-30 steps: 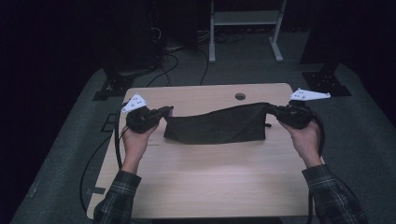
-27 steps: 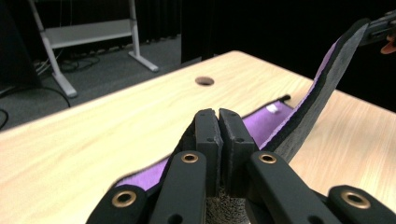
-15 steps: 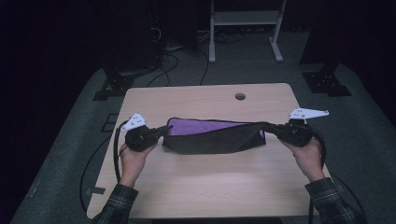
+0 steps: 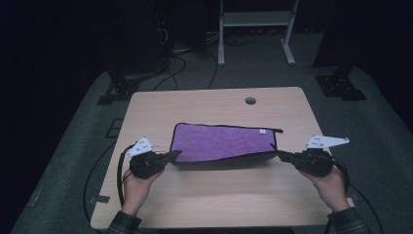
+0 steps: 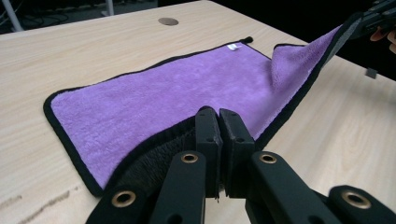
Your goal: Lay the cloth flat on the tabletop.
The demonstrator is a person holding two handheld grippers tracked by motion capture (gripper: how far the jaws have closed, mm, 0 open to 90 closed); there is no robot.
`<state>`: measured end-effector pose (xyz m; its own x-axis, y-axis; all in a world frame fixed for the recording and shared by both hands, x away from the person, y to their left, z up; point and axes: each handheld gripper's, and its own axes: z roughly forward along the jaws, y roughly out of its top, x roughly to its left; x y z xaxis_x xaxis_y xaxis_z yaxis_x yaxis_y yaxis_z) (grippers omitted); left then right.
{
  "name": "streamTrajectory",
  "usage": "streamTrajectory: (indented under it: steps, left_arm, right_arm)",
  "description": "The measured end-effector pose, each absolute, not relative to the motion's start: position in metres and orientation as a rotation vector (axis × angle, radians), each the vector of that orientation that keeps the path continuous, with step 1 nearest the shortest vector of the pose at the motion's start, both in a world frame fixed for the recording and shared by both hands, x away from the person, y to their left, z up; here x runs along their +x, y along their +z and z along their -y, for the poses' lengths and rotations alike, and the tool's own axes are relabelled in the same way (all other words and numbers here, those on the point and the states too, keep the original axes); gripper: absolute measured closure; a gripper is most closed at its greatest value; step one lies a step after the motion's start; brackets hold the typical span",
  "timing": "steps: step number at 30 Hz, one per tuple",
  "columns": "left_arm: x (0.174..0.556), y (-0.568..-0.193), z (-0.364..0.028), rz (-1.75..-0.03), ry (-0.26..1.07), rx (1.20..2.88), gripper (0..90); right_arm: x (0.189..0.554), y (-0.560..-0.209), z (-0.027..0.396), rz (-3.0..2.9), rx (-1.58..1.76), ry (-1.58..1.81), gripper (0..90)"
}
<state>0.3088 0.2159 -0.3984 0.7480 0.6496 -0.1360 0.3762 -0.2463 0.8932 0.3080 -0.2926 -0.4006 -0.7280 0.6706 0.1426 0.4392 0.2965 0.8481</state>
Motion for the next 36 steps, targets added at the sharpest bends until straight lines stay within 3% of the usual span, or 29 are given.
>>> streamTrajectory:
  steps: [6, 17, 24, 25, 26, 28, 30, 31, 32, 36]
  left_arm:
    - [0.289, -0.4, -0.22, -0.798, 0.295, 1.854, 86.3]
    - [0.264, -0.429, -0.225, -0.891, 0.244, 1.949, 81.9]
    - [0.261, -0.43, -0.234, -0.923, 0.276, 1.965, 76.0]
    - [0.261, -0.43, -0.234, -0.927, 0.28, 1.96, 69.6]
    - [0.262, -0.43, -0.234, -0.929, 0.285, 1.965, 69.6]
    - [0.263, -0.43, -0.234, -0.936, 0.309, 1.972, 60.3]
    - [0.265, -0.429, -0.234, -0.941, 0.321, 1.98, 56.5]
    - [0.267, -0.43, -0.233, -0.945, 0.326, 1.98, 49.6]
    - [0.269, -0.43, -0.233, -0.951, 0.33, 1.981, 49.6]
    - [0.279, -0.43, -0.232, -0.972, 0.365, 1.987, 34.6]
  right_arm:
    - [0.284, -0.396, 0.294, -2.327, 0.989, 1.403, 85.1]
    - [0.264, -0.424, 0.295, -2.43, 1.023, 1.302, 83.4]
    - [0.264, -0.431, 0.296, -2.469, 1.042, 1.276, 66.5]
    - [0.263, -0.43, 0.298, -2.453, 1.047, 1.294, 60.7]
    - [0.263, -0.43, 0.298, -2.453, 1.047, 1.294, 60.7]
    - [0.26, -0.425, 0.306, -2.413, 1.048, 1.339, 50.9]
    - [0.26, -0.423, 0.309, -2.399, 1.052, 1.346, 46.9]
    - [0.261, -0.423, 0.314, -2.376, 1.074, 1.345, 40.4]
    - [0.261, -0.423, 0.314, -2.376, 1.074, 1.345, 40.4]
    - [0.273, -0.429, 0.318, -2.351, 1.122, 1.314, 29.3]
